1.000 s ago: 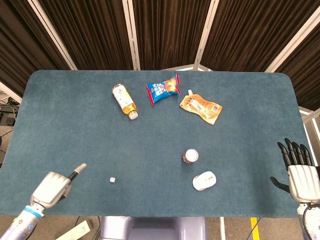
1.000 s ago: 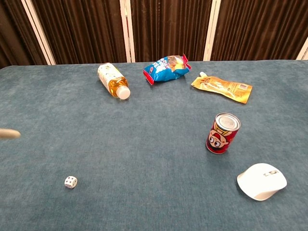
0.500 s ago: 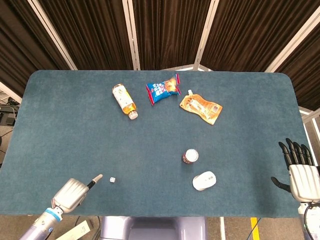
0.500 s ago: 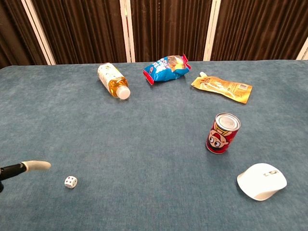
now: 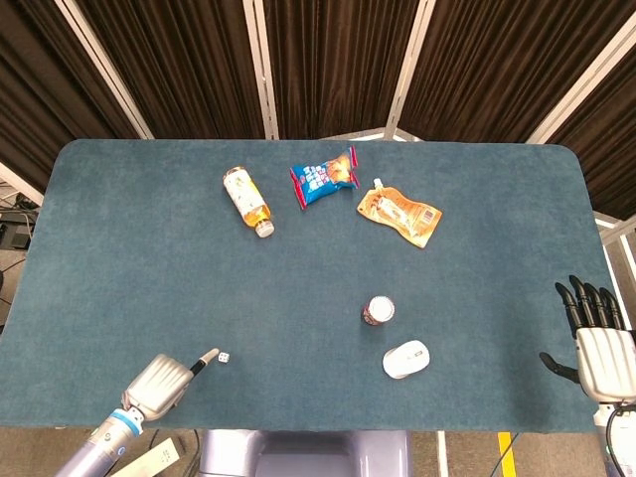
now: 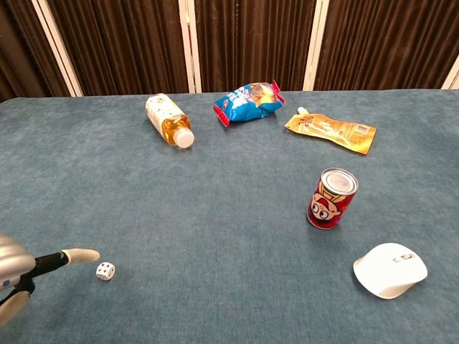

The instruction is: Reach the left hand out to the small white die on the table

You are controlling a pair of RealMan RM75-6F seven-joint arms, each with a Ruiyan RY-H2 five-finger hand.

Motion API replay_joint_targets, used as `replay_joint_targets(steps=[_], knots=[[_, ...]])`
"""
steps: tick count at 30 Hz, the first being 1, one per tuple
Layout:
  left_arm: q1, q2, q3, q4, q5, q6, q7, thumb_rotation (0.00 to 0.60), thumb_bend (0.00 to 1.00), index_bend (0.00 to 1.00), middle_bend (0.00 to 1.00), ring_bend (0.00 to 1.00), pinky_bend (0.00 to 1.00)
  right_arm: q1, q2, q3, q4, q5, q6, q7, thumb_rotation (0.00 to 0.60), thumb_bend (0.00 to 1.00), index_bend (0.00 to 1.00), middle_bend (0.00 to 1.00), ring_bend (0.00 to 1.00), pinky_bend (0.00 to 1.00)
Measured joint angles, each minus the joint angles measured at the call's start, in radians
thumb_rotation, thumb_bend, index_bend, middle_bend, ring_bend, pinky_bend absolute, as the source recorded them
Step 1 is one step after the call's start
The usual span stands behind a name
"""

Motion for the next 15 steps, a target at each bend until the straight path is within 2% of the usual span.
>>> replay_joint_targets(steps=[15], knots=[[-0.02,-0.032,0.028,-0.007,-0.023,0.011,0.039,0.6,0.79,0.0,0.77,0.84,0.9,0.001,-0.004,0.001,0.007,0.003,-0.003,0.005,0.6,0.01,0.04,0.0,0.0,0.0]])
